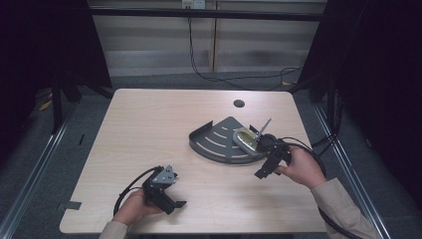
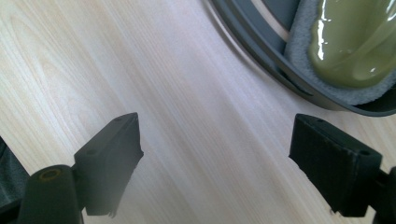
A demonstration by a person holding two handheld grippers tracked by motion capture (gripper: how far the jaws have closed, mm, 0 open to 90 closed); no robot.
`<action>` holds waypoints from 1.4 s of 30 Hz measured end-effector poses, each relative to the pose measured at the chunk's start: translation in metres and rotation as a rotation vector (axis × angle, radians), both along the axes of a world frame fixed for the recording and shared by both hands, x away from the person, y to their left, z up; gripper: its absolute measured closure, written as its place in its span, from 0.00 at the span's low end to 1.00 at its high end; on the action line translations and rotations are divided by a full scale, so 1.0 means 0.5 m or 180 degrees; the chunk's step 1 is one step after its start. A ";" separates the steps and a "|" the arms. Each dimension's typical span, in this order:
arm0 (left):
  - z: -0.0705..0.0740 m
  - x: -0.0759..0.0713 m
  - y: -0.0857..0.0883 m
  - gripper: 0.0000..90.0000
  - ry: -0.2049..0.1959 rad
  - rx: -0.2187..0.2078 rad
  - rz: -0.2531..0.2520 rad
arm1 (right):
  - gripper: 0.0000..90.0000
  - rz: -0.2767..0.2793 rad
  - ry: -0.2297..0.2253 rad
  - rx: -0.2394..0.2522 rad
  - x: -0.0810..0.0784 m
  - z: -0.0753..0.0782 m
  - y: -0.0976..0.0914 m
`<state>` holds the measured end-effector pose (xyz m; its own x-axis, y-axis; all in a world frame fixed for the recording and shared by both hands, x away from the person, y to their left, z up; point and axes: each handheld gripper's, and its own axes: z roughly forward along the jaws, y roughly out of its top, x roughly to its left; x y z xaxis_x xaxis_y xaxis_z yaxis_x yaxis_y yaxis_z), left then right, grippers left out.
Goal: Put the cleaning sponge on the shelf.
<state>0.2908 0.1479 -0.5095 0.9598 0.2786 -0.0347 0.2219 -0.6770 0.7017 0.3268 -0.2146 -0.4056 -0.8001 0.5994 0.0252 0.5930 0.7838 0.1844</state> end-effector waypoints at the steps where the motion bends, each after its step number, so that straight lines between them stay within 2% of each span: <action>1: 0.000 0.000 0.000 0.00 0.0000 -0.0001 0.0001 | 0.17 -0.0003 -0.0017 0.0026 -0.003 -0.004 -0.001; 6: 0.000 0.000 0.000 0.00 0.0000 -0.0001 0.0001 | 0.17 0.0008 -0.0003 0.0050 -0.015 -0.020 -0.009; 10: 0.000 0.000 0.000 0.00 0.0000 0.0000 0.0000 | 0.17 -0.0016 -0.0032 0.0141 -0.024 -0.035 -0.018; 13: 0.000 0.000 0.000 0.00 -0.0001 -0.0001 0.0001 | 0.18 -0.0030 0.0006 0.0206 -0.030 -0.047 -0.024; 20: 0.000 0.000 0.000 0.00 0.0000 -0.0002 0.0001 | 0.18 -0.0052 0.0018 0.0201 -0.046 -0.070 -0.032; 25: 0.000 0.000 0.000 0.00 -0.0001 -0.0001 -0.0001 | 0.17 0.0018 -0.0007 0.0225 -0.056 -0.088 -0.038; 31: 0.000 0.000 0.000 0.00 0.0001 -0.0011 0.0008 | 0.17 -0.0031 0.0030 0.0254 -0.068 -0.112 -0.046; 33: 0.000 0.000 0.000 0.00 0.0002 -0.0009 -0.0003 | 0.17 -0.0003 -0.0034 0.0281 -0.070 -0.116 -0.050; 36: 0.000 0.000 0.000 0.00 0.0000 -0.0009 0.0007 | 0.17 0.0000 -0.0049 0.0319 -0.074 -0.122 -0.053; 42: 0.000 0.000 0.000 0.00 0.0000 -0.0009 0.0007 | 0.16 0.0014 -0.0054 0.0298 -0.084 -0.143 -0.054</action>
